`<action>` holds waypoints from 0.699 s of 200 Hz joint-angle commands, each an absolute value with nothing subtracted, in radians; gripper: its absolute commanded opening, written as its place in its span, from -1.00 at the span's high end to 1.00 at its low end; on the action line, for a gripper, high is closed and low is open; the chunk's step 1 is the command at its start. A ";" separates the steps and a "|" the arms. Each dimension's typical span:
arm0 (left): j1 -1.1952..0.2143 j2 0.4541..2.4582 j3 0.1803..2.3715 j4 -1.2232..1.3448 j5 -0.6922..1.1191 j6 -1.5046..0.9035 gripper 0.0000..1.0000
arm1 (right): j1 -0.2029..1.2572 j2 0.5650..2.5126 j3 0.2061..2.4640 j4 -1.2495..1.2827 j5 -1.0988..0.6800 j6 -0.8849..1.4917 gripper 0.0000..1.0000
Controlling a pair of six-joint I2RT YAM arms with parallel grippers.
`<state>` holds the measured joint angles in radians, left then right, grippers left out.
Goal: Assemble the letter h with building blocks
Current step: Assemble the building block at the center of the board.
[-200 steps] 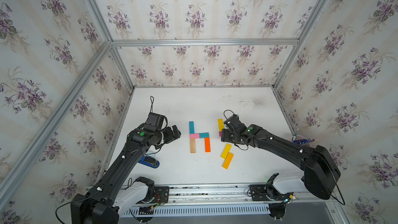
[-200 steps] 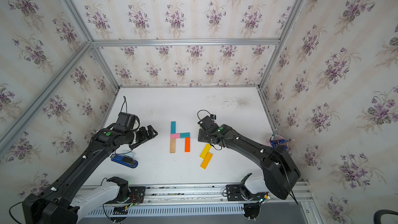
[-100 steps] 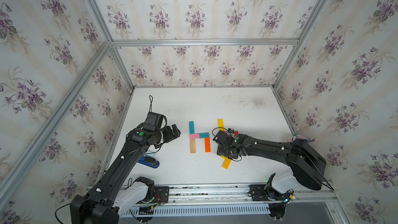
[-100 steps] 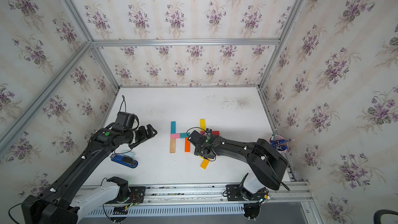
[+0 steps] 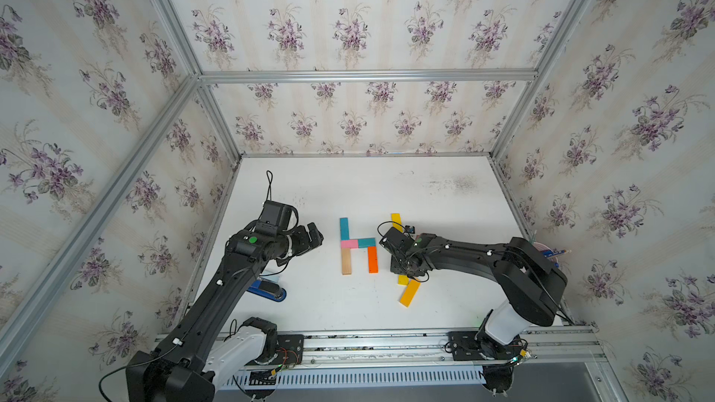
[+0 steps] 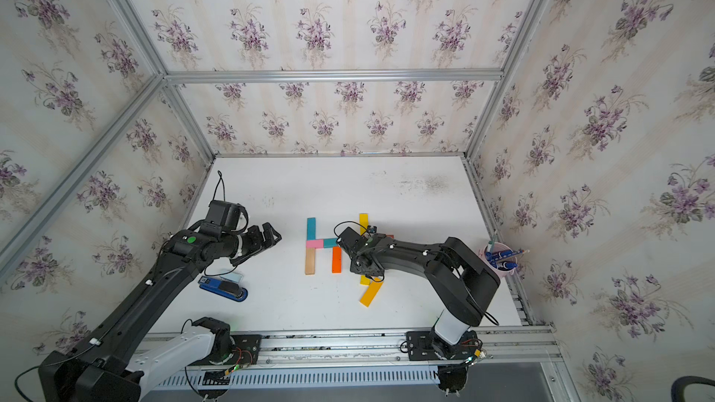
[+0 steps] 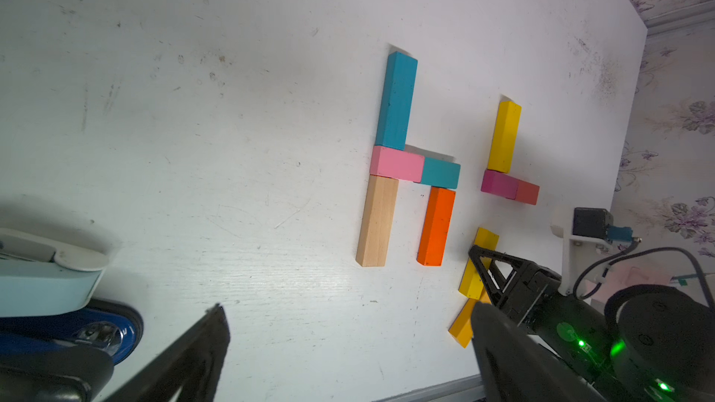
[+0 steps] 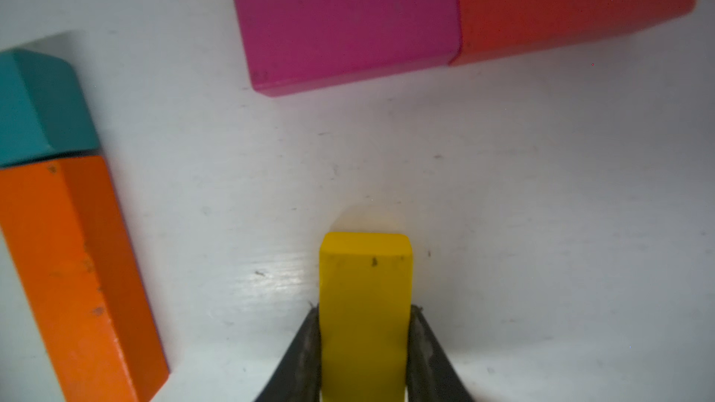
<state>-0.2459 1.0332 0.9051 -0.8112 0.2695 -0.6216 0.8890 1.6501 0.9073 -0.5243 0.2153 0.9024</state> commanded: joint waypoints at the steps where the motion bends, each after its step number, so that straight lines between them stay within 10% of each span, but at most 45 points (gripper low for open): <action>1: -0.244 1.031 0.905 -0.811 0.278 -0.619 -1.00 | 0.882 1.665 0.948 -0.556 0.242 0.802 0.50; 59: -0.244 1.003 0.894 -0.825 0.274 -0.618 -1.00 | 0.853 1.734 1.008 -0.578 0.220 0.739 0.43; 97: -0.241 1.003 0.893 -0.826 0.271 -0.614 -1.00 | 0.852 1.726 0.993 -0.573 0.199 0.743 -0.22; 140: -0.241 1.011 0.892 -0.818 0.276 -0.617 -1.00 | 0.855 1.658 0.964 -0.573 0.160 0.761 0.00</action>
